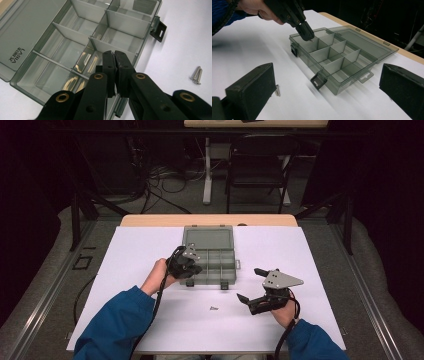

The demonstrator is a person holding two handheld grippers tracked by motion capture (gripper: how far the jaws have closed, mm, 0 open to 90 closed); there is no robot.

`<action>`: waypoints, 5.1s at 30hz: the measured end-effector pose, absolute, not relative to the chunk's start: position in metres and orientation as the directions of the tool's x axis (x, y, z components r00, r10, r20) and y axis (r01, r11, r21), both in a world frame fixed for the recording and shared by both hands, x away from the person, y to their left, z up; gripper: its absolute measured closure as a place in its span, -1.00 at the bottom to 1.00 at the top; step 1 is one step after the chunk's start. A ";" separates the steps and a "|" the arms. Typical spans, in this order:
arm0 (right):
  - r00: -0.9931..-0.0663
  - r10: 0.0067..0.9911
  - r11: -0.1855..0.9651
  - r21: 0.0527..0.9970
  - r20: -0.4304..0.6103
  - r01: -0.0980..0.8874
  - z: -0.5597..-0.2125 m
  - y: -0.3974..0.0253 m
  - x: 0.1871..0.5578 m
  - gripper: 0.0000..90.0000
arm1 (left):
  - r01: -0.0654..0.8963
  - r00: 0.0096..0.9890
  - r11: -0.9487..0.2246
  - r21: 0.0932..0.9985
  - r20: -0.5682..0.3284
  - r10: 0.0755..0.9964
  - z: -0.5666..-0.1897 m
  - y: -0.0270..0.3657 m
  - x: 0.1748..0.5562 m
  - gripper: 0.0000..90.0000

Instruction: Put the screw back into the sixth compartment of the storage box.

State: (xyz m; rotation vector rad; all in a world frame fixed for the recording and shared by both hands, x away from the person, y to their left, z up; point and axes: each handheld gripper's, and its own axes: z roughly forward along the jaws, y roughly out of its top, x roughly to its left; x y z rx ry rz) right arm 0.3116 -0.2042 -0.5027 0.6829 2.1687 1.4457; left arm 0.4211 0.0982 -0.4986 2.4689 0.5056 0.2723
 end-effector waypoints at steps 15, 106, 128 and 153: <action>-0.775 0.626 0.323 0.934 -0.087 0.156 -0.501 -0.207 0.311 -1.00 | 0.313 0.903 -0.738 0.598 0.053 0.426 -0.500 0.095 0.422 0.01; -0.773 0.627 0.329 0.932 -0.094 0.154 -0.501 -0.206 0.311 -1.00 | 0.086 0.996 -0.879 0.469 -0.049 0.071 -0.536 0.039 0.347 0.60; -0.771 0.630 0.326 0.933 -0.094 0.153 -0.501 -0.207 0.311 -1.00 | 0.097 0.995 -0.874 0.476 -0.025 0.097 -0.536 0.047 0.350 0.95; -0.769 0.632 0.323 0.935 -0.097 0.147 -0.500 -0.207 0.311 -1.00 | 0.156 0.984 -0.851 0.501 -0.005 0.177 -0.525 0.067 0.368 0.95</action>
